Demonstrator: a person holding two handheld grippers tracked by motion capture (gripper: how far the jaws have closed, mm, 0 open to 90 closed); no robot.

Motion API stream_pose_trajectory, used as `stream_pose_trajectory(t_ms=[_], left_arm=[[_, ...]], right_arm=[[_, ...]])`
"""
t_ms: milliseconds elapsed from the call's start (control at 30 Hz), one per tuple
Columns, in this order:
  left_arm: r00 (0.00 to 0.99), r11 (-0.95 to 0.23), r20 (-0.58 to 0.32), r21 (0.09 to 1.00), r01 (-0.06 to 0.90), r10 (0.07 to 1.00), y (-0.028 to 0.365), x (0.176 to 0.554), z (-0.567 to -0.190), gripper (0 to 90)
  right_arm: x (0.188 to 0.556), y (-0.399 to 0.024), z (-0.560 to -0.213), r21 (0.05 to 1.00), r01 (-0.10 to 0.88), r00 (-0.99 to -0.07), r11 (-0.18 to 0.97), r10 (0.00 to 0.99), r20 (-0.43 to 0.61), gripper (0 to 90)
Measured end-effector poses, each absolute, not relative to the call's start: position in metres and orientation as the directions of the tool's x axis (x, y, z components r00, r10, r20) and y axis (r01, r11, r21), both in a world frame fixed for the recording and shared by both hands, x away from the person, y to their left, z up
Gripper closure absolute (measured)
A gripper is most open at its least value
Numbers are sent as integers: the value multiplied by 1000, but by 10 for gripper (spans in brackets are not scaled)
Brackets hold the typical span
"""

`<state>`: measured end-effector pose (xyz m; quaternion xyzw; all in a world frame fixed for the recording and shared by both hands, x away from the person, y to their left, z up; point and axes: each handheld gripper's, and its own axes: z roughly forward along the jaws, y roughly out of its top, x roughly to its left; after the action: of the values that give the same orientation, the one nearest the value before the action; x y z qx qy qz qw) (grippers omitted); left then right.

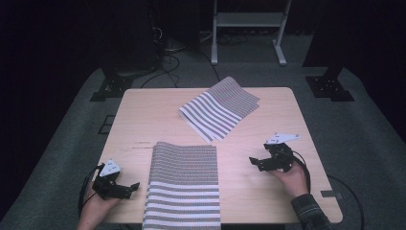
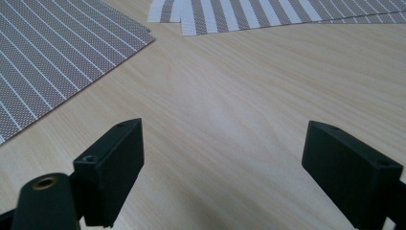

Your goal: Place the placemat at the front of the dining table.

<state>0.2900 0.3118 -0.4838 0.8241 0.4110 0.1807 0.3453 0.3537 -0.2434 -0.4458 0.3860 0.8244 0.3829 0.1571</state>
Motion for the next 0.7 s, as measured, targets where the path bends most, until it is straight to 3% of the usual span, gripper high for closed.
stream_pose_trajectory(t_ms=[67,700], left_arm=[[596,-423,13,718,553,803,312,290,-484,0],[597,-422,12,719,552,802,312,291,-484,0]], right_arm=[[358,-238,-444,759,509,-662,407,749,42,213],[404,-184,-438,762,506,-703,404,705,94,300]])
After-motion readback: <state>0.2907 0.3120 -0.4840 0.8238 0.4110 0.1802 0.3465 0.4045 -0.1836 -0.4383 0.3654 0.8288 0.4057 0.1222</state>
